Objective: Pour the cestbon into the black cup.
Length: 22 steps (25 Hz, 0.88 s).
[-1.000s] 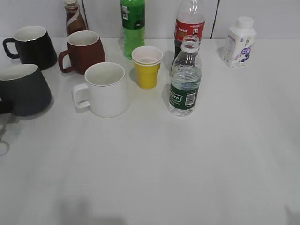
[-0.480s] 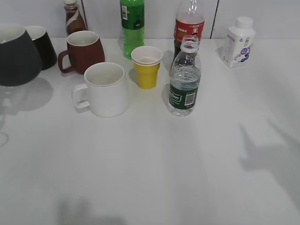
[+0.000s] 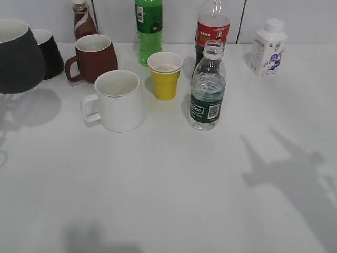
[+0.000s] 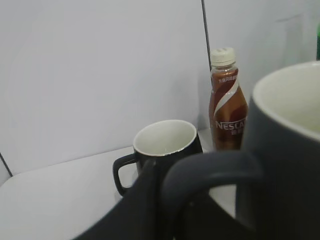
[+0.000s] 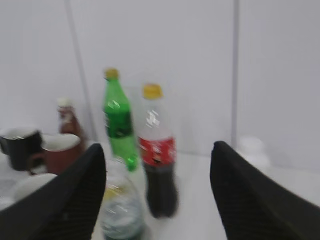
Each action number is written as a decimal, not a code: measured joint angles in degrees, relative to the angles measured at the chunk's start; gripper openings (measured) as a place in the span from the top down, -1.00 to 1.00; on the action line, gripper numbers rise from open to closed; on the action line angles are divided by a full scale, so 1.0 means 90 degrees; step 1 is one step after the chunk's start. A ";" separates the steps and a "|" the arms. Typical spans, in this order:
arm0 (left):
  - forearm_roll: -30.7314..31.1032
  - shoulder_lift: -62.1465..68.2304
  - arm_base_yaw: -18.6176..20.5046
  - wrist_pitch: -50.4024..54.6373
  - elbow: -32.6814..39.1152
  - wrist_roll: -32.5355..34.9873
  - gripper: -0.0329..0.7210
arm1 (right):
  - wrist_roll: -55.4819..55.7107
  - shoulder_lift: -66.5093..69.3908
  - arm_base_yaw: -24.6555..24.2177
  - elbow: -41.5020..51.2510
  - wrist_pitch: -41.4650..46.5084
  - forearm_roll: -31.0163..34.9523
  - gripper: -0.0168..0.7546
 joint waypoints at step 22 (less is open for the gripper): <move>0.0388 0.0000 -0.0006 0.0003 0.0000 -0.0032 0.82 | 0.3577 0.6107 0.0595 -0.0195 -0.3250 -0.2943 -0.65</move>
